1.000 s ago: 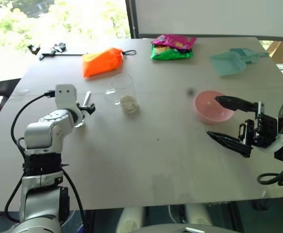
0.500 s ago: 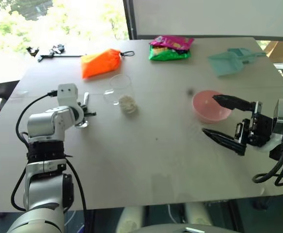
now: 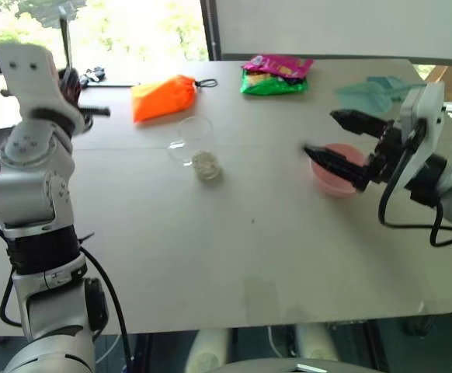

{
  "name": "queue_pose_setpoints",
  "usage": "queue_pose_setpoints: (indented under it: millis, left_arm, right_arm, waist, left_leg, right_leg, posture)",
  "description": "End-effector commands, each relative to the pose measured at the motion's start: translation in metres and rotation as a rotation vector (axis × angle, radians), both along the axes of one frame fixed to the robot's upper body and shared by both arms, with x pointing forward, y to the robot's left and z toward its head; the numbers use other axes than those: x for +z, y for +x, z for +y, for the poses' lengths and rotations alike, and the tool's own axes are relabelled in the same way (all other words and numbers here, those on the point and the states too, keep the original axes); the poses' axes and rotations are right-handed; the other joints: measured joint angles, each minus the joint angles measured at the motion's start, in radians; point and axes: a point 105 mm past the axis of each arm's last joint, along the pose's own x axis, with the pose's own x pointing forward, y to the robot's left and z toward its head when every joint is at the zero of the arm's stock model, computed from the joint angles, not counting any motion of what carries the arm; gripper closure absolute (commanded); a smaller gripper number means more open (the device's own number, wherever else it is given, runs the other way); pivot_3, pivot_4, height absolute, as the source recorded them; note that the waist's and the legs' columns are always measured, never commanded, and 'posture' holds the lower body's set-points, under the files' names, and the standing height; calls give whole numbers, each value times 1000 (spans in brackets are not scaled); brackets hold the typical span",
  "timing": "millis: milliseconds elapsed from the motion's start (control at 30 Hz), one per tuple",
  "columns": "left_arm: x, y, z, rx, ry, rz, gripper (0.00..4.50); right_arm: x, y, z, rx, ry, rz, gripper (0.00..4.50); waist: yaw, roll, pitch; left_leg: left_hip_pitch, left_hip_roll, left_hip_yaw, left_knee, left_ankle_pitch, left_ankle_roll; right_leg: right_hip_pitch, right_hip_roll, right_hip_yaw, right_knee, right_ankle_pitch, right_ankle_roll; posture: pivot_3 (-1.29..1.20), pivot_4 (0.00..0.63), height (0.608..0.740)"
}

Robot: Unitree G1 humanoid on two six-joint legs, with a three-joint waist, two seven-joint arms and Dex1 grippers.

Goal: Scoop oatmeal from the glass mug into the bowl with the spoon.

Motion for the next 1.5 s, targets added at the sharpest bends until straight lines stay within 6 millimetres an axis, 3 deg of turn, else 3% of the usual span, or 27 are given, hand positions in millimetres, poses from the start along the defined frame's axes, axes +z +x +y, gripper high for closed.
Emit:
queue_pose_setpoints:
  millis: [33, 167, 300, 467, 900, 1167, 1233, 1500]
  left_arm:
    - [20, -17, -59, -285, 189, -79, 4458]
    - [12, -19, -124, -532, 330, -89, 4458]
    - [-5, -22, -155, -661, 449, -105, 4458]
    - [-13, -26, -173, -773, 462, -124, 4458]
    - [-21, -29, -178, -814, 483, -118, 4458]
    - [-19, -30, -179, -812, 491, -119, 4500]
    - [-21, -30, -178, -812, 498, -115, 4500]
    - [-33, -34, -176, -878, 469, -48, 4500]
  right_arm:
    - [16, 17, 11, -30, 57, 60, 0]
    - [55, 26, 37, 37, 242, 119, 0]
    - [64, 37, 44, 28, 320, 222, 0]
    - [68, 44, 47, 15, 365, 264, 0]
    - [72, 40, 42, 27, 354, 254, 0]
    - [72, 38, 44, 58, 345, 272, 3749]
    - [73, 37, 44, 60, 348, 272, 4413]
    - [77, 33, 46, 100, 395, 295, 4413]
  waist:
    - [-3, 0, 0]
    - [-13, 1, 1]
    - [-23, 2, 1]
    - [-30, 2, 1]
    - [-48, 2, 1]
    - [-48, 2, 1]
    - [-48, 2, 1]
    - [-49, 3, 2]
  left_leg:
    - [0, 0, 0, 0, 0, 0]
    - [-1, 0, 0, 0, 0, 0]
    - [-2, 0, -1, 0, 0, 0]
    - [-3, 0, 0, -1, 0, 0]
    - [-4, 0, 0, -1, 0, 0]
    - [-4, 0, 0, -1, 0, 0]
    - [-4, 0, 0, -1, 0, 0]
    - [-4, 0, 0, 0, 0, 0]
  right_leg:
    - [0, 0, 0, 0, 0, 0]
    - [-1, 1, -1, 1, 0, 0]
    - [-1, 1, -1, 2, 0, 0]
    - [-5, 1, -1, 2, 0, 0]
    - [-5, 2, -1, 3, 0, 0]
    - [-5, 2, 0, 3, 0, 0]
    - [-5, 2, 0, 3, 0, 0]
    - [-5, 2, 0, 4, 0, 0]
  posture:
    - [0, 150, 740]
    - [0, 150, 740]
    - [0, 150, 740]
    - [0, 150, 740]
    - [0, 150, 740]
    - [0, 150, 740]
    - [0, 150, 740]
    - [0, 150, 740]
